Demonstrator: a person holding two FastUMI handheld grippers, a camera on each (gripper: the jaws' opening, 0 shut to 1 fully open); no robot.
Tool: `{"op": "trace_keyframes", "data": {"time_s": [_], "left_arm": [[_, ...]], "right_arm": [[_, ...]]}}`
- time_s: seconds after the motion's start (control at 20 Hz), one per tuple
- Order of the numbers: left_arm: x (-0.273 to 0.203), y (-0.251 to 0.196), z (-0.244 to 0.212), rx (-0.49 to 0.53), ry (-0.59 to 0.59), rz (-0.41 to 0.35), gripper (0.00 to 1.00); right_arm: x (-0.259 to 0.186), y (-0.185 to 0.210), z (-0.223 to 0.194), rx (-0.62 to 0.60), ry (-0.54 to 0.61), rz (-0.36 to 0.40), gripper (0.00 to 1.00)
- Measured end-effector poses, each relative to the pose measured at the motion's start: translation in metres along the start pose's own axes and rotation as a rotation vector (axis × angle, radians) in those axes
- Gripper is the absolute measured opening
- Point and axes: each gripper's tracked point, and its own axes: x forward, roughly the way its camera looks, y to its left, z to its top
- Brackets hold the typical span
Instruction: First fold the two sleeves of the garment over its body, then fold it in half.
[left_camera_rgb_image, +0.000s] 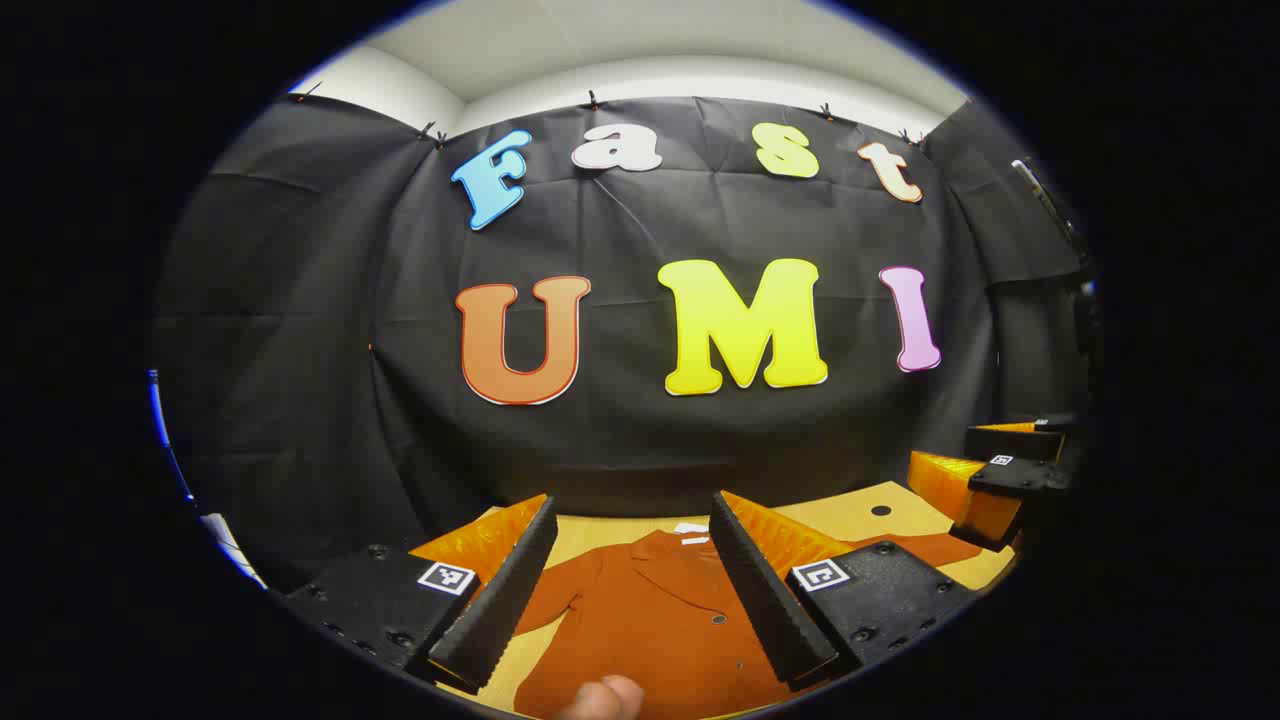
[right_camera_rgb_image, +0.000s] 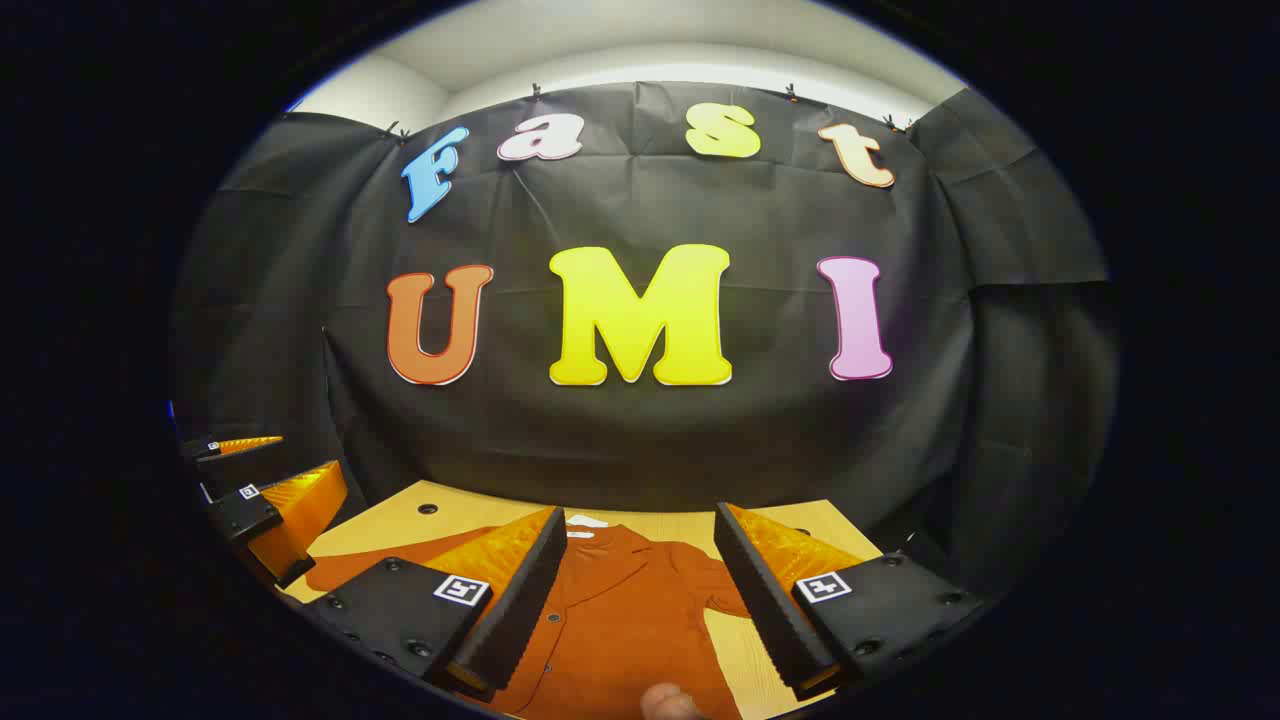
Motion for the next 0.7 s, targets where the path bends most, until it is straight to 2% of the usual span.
{"op": "trace_keyframes", "data": {"time_s": [0.35,0.7], "left_arm": [[-0.0013,-0.0108,0.0012,0.022,-0.012,-0.013,0.99],[-0.0006,-0.0098,-0.0058,0.001,0.016,0.007,0.99]], "right_arm": [[0.0001,-0.0004,0.0048,-0.012,-0.021,0.016,0.95],[-0.0021,-0.0047,0.0046,-0.012,-0.02,0.013,0.95]]}}
